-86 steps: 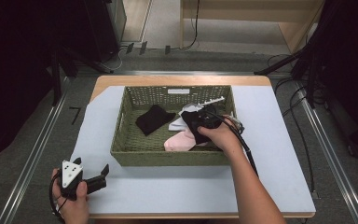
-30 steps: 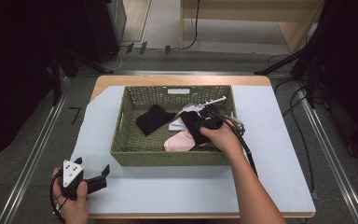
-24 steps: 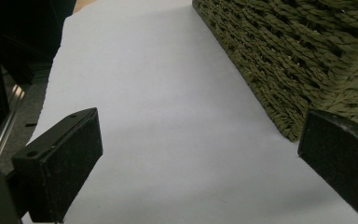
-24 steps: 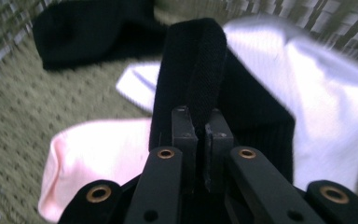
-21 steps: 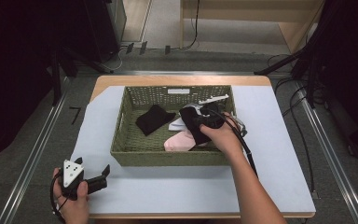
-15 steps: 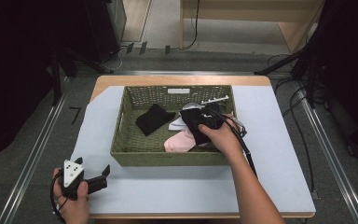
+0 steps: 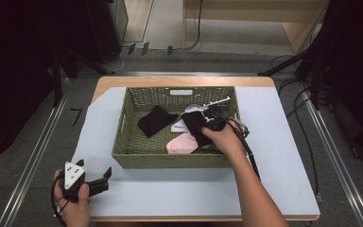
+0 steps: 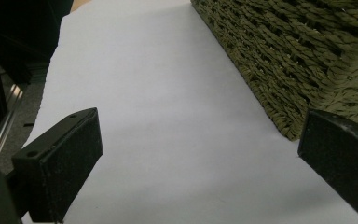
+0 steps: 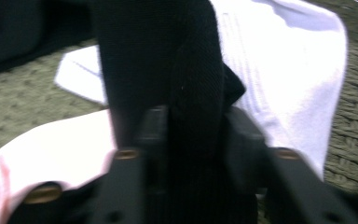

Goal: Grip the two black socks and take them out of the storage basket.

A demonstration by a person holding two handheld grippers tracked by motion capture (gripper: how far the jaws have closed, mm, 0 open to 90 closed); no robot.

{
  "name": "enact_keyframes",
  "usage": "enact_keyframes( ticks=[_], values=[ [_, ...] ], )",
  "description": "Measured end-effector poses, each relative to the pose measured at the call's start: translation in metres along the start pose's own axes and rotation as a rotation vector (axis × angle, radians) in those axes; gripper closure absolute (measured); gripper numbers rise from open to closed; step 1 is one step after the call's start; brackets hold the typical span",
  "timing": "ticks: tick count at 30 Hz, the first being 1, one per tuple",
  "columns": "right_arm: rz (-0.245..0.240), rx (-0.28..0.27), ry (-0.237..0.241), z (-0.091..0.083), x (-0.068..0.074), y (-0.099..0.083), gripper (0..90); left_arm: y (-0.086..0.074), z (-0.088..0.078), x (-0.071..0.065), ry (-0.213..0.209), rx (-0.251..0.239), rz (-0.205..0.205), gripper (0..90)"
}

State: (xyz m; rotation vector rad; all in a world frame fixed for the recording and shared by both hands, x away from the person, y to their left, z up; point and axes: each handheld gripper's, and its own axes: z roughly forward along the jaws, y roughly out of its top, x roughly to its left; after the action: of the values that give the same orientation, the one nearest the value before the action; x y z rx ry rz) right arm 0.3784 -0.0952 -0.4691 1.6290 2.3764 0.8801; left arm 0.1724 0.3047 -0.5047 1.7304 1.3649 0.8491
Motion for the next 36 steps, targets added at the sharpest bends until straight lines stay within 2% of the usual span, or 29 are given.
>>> enact_keyframes(
  ticks=[2, 5, 7, 10, 13, 14, 15, 18, 21, 25, 30, 36],
  values=[
    [-0.024, 0.002, 0.018, -0.002, 0.002, 0.001, 77.8, 0.000, 0.000, 0.000, 0.000, 0.000, 0.000, 0.6],
    [-0.047, -0.005, 0.079, -0.006, 0.005, 0.002, 80.5, 0.000, 0.000, 0.000, 0.002, 0.001, 0.002, 0.6],
    [-0.067, -0.015, 0.097, -0.009, 0.006, 0.003, 81.1, 0.000, 0.000, 0.000, 0.003, 0.003, 0.003, 0.6],
    [-0.084, -0.071, 0.118, -0.015, 0.006, 0.004, 81.4, 0.000, 0.000, 0.000, 0.002, 0.003, 0.003, 0.6],
    [-0.093, -0.136, 0.117, -0.021, 0.007, 0.005, 81.5, 0.000, 0.000, 0.000, 0.002, 0.005, 0.005, 0.6],
    [-0.093, -0.136, 0.117, -0.021, 0.007, 0.005, 81.5, 0.000, 0.000, 0.000, 0.002, 0.005, 0.005, 0.6],
    [-0.103, -0.183, 0.113, -0.026, 0.007, 0.006, 81.5, 0.000, 0.000, 0.000, 0.000, 0.004, 0.006, 0.6],
    [-0.104, -0.258, 0.122, -0.033, 0.007, 0.006, 81.5, 0.000, 0.000, 0.000, 0.000, 0.004, 0.006, 0.6],
    [-0.074, -0.332, 0.136, -0.041, 0.004, 0.006, 81.5, 0.000, 0.000, 0.000, 0.000, 0.005, 0.007, 0.6],
    [-0.093, -0.386, 0.123, -0.049, 0.005, 0.005, 81.4, 0.000, 0.000, -0.001, 0.001, 0.007, 0.011, 0.6],
    [-0.071, -0.455, 0.121, -0.063, 0.002, 0.006, 81.5, 0.000, 0.000, -0.001, 0.001, 0.007, 0.012, 0.6],
    [-0.058, -0.551, 0.108, -0.084, -0.010, 0.004, 81.3, 0.000, 0.000, -0.001, 0.001, 0.009, 0.012, 0.6]
  ],
)
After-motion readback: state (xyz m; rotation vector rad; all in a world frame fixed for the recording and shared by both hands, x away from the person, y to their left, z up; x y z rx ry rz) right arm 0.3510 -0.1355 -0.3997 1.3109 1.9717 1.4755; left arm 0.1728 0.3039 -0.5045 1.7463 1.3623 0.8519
